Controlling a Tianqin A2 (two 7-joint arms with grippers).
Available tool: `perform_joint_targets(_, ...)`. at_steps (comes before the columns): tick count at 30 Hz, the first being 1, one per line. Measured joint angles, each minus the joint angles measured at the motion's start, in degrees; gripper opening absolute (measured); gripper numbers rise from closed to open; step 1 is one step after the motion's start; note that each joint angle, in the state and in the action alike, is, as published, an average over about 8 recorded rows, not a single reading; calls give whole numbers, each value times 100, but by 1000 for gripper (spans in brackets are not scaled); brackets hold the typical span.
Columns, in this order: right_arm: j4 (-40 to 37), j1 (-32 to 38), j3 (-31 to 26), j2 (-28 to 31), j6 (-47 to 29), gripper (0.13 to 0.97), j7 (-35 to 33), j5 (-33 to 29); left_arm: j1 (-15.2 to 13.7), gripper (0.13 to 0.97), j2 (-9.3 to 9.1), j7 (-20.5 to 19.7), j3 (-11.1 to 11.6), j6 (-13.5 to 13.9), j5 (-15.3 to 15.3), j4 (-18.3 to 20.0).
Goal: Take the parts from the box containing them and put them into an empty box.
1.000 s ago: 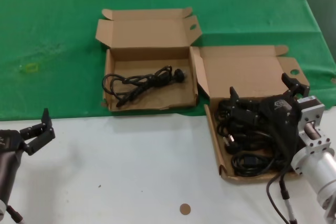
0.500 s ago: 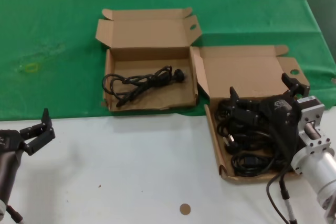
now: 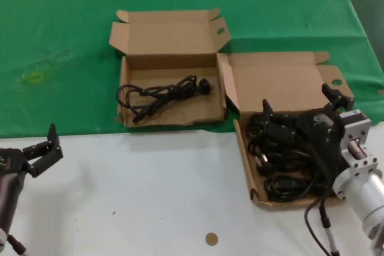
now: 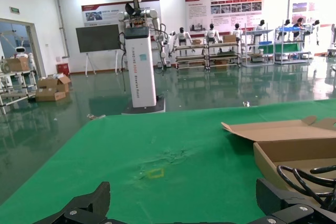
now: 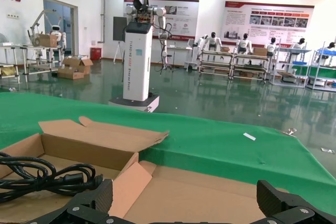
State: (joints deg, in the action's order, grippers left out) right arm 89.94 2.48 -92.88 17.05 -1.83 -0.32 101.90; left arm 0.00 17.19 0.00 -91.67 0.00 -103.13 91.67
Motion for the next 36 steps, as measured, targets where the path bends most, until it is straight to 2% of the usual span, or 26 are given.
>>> perform_joint_targets(36, 0, 0, 0, 0, 0, 966, 0, 0, 0, 966, 0, 0, 0, 0, 0, 0)
